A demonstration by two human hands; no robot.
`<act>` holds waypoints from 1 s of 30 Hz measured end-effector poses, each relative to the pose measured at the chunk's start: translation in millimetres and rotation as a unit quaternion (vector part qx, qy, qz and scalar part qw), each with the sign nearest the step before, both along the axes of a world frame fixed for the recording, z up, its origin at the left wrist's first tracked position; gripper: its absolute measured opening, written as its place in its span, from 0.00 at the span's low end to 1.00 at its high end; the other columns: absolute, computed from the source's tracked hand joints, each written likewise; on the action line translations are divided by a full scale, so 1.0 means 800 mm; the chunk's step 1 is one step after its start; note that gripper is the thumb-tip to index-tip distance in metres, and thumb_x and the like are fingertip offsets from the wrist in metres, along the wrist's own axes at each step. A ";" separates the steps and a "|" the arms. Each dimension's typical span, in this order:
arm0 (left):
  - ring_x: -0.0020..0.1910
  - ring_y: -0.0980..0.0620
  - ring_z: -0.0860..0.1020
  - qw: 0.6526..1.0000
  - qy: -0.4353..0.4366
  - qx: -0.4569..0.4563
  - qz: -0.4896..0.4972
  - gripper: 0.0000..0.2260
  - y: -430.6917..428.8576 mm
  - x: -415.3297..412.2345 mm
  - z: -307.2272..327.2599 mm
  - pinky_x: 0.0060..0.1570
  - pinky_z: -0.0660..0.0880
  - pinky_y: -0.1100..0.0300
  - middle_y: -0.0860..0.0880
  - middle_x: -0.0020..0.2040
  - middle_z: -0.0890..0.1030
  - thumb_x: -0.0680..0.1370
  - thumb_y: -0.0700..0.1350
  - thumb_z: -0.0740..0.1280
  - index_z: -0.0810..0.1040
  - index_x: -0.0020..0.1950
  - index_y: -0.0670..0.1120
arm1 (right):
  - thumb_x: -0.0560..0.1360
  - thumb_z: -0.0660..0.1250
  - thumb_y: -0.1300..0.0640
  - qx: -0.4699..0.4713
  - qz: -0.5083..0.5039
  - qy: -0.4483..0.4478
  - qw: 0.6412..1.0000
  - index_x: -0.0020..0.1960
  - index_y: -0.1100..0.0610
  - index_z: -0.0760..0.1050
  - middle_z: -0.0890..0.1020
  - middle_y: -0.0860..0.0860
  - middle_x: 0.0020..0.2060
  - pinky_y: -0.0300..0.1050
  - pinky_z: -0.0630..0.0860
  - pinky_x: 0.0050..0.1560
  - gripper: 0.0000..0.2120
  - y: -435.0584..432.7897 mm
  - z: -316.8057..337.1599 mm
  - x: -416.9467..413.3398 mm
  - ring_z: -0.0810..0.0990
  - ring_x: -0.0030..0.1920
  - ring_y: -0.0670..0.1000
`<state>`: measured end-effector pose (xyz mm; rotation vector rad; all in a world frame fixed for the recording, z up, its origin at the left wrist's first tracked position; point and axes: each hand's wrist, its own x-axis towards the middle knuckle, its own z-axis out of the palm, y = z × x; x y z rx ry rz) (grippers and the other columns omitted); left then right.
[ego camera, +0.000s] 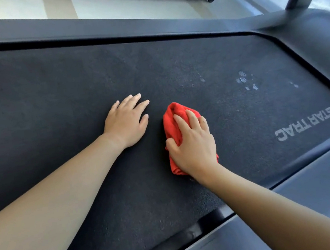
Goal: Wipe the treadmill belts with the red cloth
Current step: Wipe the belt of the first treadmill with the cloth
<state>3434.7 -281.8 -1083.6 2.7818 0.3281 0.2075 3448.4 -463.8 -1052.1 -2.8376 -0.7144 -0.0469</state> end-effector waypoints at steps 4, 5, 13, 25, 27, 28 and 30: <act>0.76 0.50 0.53 1.000 0.011 0.008 -0.007 0.22 0.003 -0.001 0.003 0.73 0.50 0.51 0.49 0.77 0.57 0.81 0.52 0.55 0.60 0.75 0.51 | 0.72 0.62 0.46 0.002 0.013 -0.007 1.000 0.70 0.48 0.65 0.61 0.48 0.73 0.52 0.70 0.57 0.27 -0.007 -0.001 -0.004 0.58 0.70 0.56; 0.76 0.49 0.53 1.000 0.013 0.007 -0.004 0.23 0.003 0.000 0.004 0.73 0.50 0.51 0.49 0.77 0.57 0.80 0.52 0.55 0.60 0.75 0.50 | 0.72 0.62 0.46 -0.002 0.013 -0.009 1.000 0.70 0.48 0.65 0.61 0.47 0.73 0.53 0.69 0.57 0.27 -0.005 -0.001 0.002 0.58 0.70 0.56; 0.77 0.50 0.50 0.999 0.038 0.022 0.021 0.25 0.006 0.032 0.004 0.74 0.48 0.48 0.50 0.77 0.55 0.80 0.55 0.55 0.58 0.76 0.51 | 0.72 0.62 0.47 0.016 0.024 -0.010 1.000 0.68 0.49 0.68 0.63 0.48 0.72 0.55 0.69 0.59 0.24 0.020 0.000 0.094 0.59 0.70 0.55; 0.76 0.51 0.50 0.991 0.034 0.008 0.132 0.27 0.052 0.188 0.005 0.74 0.46 0.44 0.50 0.77 0.56 0.78 0.58 0.56 0.58 0.76 0.50 | 0.72 0.62 0.48 0.070 0.095 -0.023 0.993 0.66 0.49 0.69 0.68 0.46 0.69 0.51 0.71 0.56 0.23 0.091 -0.007 0.239 0.61 0.68 0.53; 0.76 0.52 0.52 0.989 0.013 0.011 0.148 0.29 0.054 0.193 0.002 0.74 0.47 0.46 0.50 0.77 0.57 0.78 0.58 0.57 0.58 0.76 0.48 | 0.72 0.62 0.48 0.072 0.103 -0.021 0.992 0.66 0.48 0.70 0.68 0.45 0.69 0.50 0.70 0.55 0.22 0.108 -0.006 0.263 0.61 0.69 0.53; 0.76 0.52 0.52 0.987 0.001 0.010 0.160 0.29 0.055 0.193 0.001 0.74 0.48 0.48 0.50 0.77 0.57 0.77 0.57 0.57 0.58 0.76 0.47 | 0.72 0.62 0.48 0.073 0.107 -0.018 0.991 0.66 0.48 0.70 0.67 0.45 0.69 0.50 0.70 0.55 0.22 0.116 -0.005 0.274 0.61 0.69 0.53; 0.76 0.51 0.53 0.985 -0.005 0.010 0.174 0.29 0.056 0.192 0.000 0.74 0.48 0.50 0.49 0.77 0.57 0.78 0.56 0.58 0.58 0.76 0.45 | 0.72 0.62 0.47 0.074 0.114 -0.012 0.991 0.66 0.48 0.70 0.67 0.45 0.69 0.51 0.70 0.56 0.23 0.130 -0.006 0.293 0.61 0.69 0.53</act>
